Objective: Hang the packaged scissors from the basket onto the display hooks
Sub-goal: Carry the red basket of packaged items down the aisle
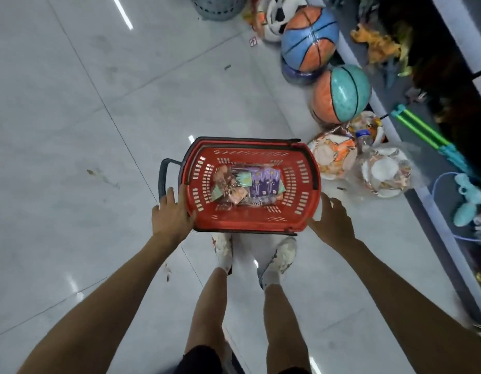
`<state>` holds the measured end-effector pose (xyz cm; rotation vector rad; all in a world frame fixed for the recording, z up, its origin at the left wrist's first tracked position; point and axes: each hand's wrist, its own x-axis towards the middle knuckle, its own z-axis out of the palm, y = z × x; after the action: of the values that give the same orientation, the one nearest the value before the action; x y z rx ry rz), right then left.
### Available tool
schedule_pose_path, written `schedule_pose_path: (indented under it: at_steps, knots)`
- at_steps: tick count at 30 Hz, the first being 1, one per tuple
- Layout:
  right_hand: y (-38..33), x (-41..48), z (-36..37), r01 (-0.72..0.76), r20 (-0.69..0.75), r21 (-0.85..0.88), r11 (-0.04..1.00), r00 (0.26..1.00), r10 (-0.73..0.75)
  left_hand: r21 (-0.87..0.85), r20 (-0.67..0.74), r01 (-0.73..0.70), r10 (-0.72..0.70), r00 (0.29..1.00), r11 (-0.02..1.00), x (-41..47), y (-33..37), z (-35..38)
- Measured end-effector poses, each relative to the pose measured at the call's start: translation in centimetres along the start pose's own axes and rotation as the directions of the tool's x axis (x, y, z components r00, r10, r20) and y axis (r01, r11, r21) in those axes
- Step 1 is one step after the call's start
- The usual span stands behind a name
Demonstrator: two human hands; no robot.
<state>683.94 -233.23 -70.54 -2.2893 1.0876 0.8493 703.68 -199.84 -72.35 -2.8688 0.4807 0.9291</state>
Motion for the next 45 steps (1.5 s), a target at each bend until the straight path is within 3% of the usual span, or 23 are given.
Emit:
schedule_pose_path:
  at_steps: [7, 10, 13, 16, 21, 27, 34, 41, 45]
  knots:
    - [1.7, 11.7, 6.3, -0.216, 0.042, 0.223, 0.95, 0.976, 0.212, -0.229, -0.036, 0.169, -0.181, 0.983, 0.959, 9.6, 1.3, 7.9]
    - [1.9, 14.8, 7.0, -0.267, 0.099, 0.426, 0.864, 0.963, 0.249, -0.332, -0.016, 0.283, -0.306, 0.952, 0.9, 12.1, 1.6, 9.6]
    - [3.2, 18.1, 8.1, -0.282, 0.104, 0.492, 0.823, 0.958, 0.266, -0.443, 0.025, 0.377, -0.409, 0.912, 0.813, 14.1, 1.3, 10.2]
    - [4.6, 20.1, 9.1, -0.302, 0.09, 0.511, 0.805, 0.95, 0.299, -0.504, 0.088, 0.415, -0.433, 0.897, 0.757, 15.1, 0.8, 9.8]
    - [3.8, 15.6, 6.5, -0.311, 0.018, 0.511, 0.801, 0.936, 0.351, -0.528, 0.138, 0.408, -0.398, 0.907, 0.745, 12.6, 1.5, 6.9]
    - [7.3, 5.0, 1.2, -0.367, 0.007, 0.567, 0.738, 0.898, 0.441, -0.398, 0.105, 0.267, -0.246, 0.964, 0.878, 6.4, 4.6, -0.5]
    - [13.8, -12.8, -4.9, -0.398, -0.041, 0.733, 0.551, 0.783, 0.62, -0.182, 0.072, -0.091, 0.106, 0.992, 0.979, -2.8, 12.1, -12.0]
    - [19.6, -29.9, -8.5, -0.352, -0.106, 0.861, 0.366, 0.581, 0.807, -0.047, 0.061, -0.425, 0.427, 0.902, 0.904, -12.3, 23.7, -20.5]
    - [22.8, -39.4, -9.0, -0.303, -0.17, 0.893, 0.334, 0.459, 0.872, -0.084, 0.03, -0.617, 0.621, 0.783, 0.783, -18.4, 30.9, -23.4]
